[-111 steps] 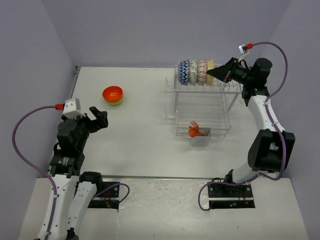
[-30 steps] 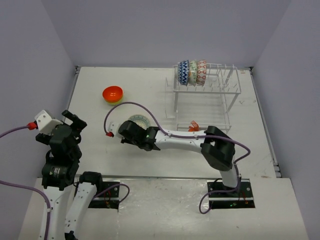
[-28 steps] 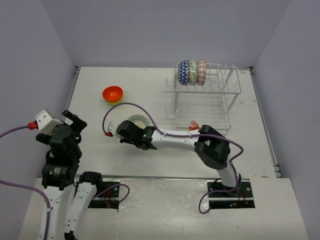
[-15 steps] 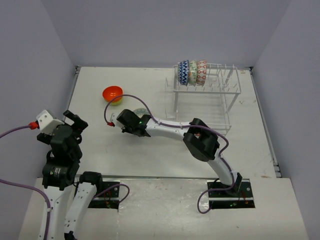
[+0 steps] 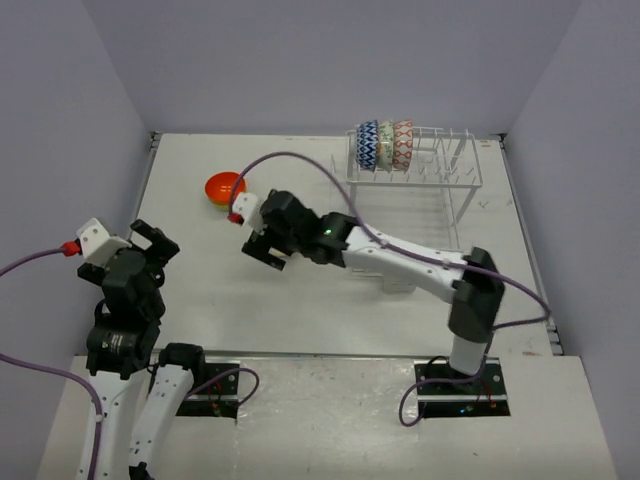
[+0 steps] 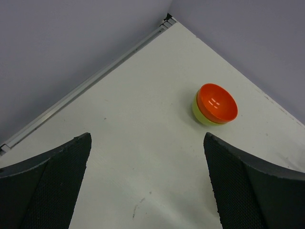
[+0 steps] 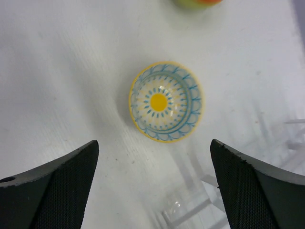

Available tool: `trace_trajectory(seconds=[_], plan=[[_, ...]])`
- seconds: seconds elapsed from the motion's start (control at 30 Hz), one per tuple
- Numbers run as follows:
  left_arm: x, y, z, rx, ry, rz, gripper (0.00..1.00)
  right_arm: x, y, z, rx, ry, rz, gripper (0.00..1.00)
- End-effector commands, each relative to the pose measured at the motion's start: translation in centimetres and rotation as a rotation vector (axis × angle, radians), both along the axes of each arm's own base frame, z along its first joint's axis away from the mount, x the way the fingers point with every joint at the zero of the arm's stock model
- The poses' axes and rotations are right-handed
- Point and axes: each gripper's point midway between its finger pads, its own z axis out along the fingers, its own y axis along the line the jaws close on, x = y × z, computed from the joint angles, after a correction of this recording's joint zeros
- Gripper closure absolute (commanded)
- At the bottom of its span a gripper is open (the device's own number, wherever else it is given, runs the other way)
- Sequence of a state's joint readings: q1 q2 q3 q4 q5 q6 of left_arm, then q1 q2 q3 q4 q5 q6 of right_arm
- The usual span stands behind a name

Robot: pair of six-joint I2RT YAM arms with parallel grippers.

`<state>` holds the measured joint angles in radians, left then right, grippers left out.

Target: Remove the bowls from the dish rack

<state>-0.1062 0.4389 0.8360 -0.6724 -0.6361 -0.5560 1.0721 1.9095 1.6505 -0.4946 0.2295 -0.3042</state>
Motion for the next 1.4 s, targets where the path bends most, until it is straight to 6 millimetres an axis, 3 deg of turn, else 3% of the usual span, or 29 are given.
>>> trace_trajectory(seconds=[0.0, 0.07, 0.1, 0.13, 0.17, 0.2, 0.23, 0.3, 0.33, 0.37, 0.4, 0.53, 0.7, 0.87, 1.0, 1.37], plan=[[0.8, -0.6, 0.4, 0.019, -0.020, -0.047, 0.00, -0.1, -5.4, 20.6, 0.543, -0.155, -0.167, 0.01], [2.0, -1.8, 0.5, 0.030, -0.036, -0.125, 0.00, 0.3, -9.5, 23.2, 0.712, -0.073, -0.291, 0.01], [2.9, -3.3, -0.2, 0.036, -0.005, -0.218, 0.00, 2.7, -14.1, 24.2, 0.775, -0.080, -0.393, 0.01], [3.6, -4.0, -0.4, 0.033, 0.002, -0.255, 0.00, 1.1, -16.8, 27.0, 0.881, -0.064, -0.364, 0.01], [4.0, -4.8, -0.8, 0.034, 0.022, -0.306, 0.00, 1.6, -19.1, 26.5, 0.927, -0.039, -0.442, 0.01], [4.7, -5.1, -1.6, 0.033, 0.061, -0.323, 0.00, 2.1, -23.6, 27.9, 0.977, -0.098, -0.520, 0.01], [5.2, -5.7, -2.2, 0.030, 0.090, -0.353, 0.00, 2.9, -26.3, 27.3, 0.984, -0.106, -0.575, 0.01], [5.8, -6.4, -2.7, 0.025, 0.108, -0.397, 0.00, 2.9, -28.3, 27.4, 0.990, -0.102, -0.574, 0.01], [6.0, -6.7, -2.9, 0.022, 0.119, -0.416, 0.00, 3.1, -28.1, 26.9, 0.989, -0.035, -0.517, 0.02], [6.3, -7.3, -3.5, 0.018, 0.141, -0.449, 0.00, 4.4, -30.6, 26.3, 1.001, -0.015, -0.573, 0.04], [6.4, -7.5, -3.6, 0.017, 0.144, -0.460, 0.00, 5.8, -31.0, 25.2, 1.006, 0.054, -0.573, 0.07], [6.6, -8.1, -4.1, 0.012, 0.158, -0.493, 0.00, 7.8, -31.6, 23.6, 1.073, 0.237, -0.459, 0.28], [6.5, -8.2, -3.8, 0.015, 0.145, -0.503, 0.00, 10.7, -31.4, 22.1, 1.085, 0.333, -0.410, 0.42], [6.3, -8.2, -3.2, 0.018, 0.117, -0.503, 0.00, 13.0, -31.3, 20.5, 1.089, 0.388, -0.385, 0.48], [6.3, -8.4, -3.3, 0.018, 0.120, -0.515, 0.00, 13.2, -30.9, 18.6, 1.096, 0.447, -0.354, 0.50], [6.4, -8.8, -3.3, 0.015, 0.120, -0.535, 0.00, 13.3, -29.9, 18.8, 1.151, 0.496, -0.242, 0.54]])
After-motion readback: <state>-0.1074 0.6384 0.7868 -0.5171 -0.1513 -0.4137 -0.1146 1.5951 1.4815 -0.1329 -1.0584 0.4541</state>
